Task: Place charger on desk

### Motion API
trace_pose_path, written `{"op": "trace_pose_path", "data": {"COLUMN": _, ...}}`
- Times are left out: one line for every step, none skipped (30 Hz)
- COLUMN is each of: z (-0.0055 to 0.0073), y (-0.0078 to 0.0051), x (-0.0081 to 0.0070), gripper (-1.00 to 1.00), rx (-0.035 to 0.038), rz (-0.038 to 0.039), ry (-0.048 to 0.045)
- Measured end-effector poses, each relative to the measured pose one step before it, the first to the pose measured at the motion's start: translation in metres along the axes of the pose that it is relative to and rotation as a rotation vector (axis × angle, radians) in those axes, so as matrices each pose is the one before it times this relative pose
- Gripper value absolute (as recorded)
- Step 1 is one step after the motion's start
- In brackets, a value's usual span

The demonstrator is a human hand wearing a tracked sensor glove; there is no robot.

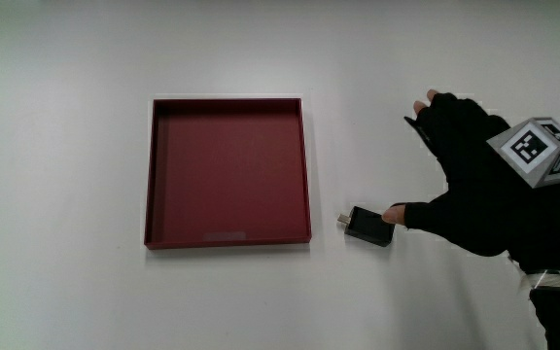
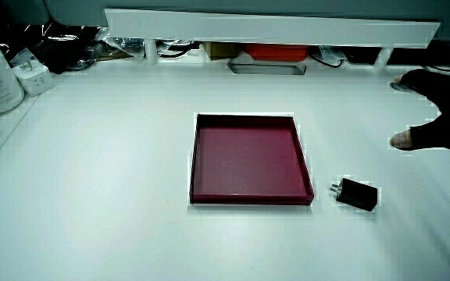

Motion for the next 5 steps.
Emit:
{"op": "trace_pose_path", "data": {"z": 0.00078, "y": -0.00039, "x": -0.00187, "gripper": -1.0, "rx": -0.00354, "rz": 0.00939, "ry": 0.00403}}
{"op": "trace_pose_path", "data": {"z": -0.00008, "y": 0.00007, "x": -0.00041, "gripper": -1.0, "rx": -0.00103, "rz": -0.00504, "ry": -0.00736}}
{"op": "trace_pose_path", "data": {"z": 0.0006, "y": -0.00067, "x": -0.00257, "gripper": -1.0, "rx": 0.00958, "rz": 0.00414, "ry": 0.00061}}
{"op": "trace_pose_path", "data": {"z": -0.00059, "y": 0.00005, "x": 0.00017, "gripper": -1.0, "rx": -0.00244, "rz": -0.00065, "ry": 0.00654}}
{"op": "trace_pose_path", "data": {"z": -0.00179, "y": 0.0011, "x": 0.00267, "gripper": -1.0, "rx": -0.00398, "rz": -0.00378, "ry": -0.00586}}
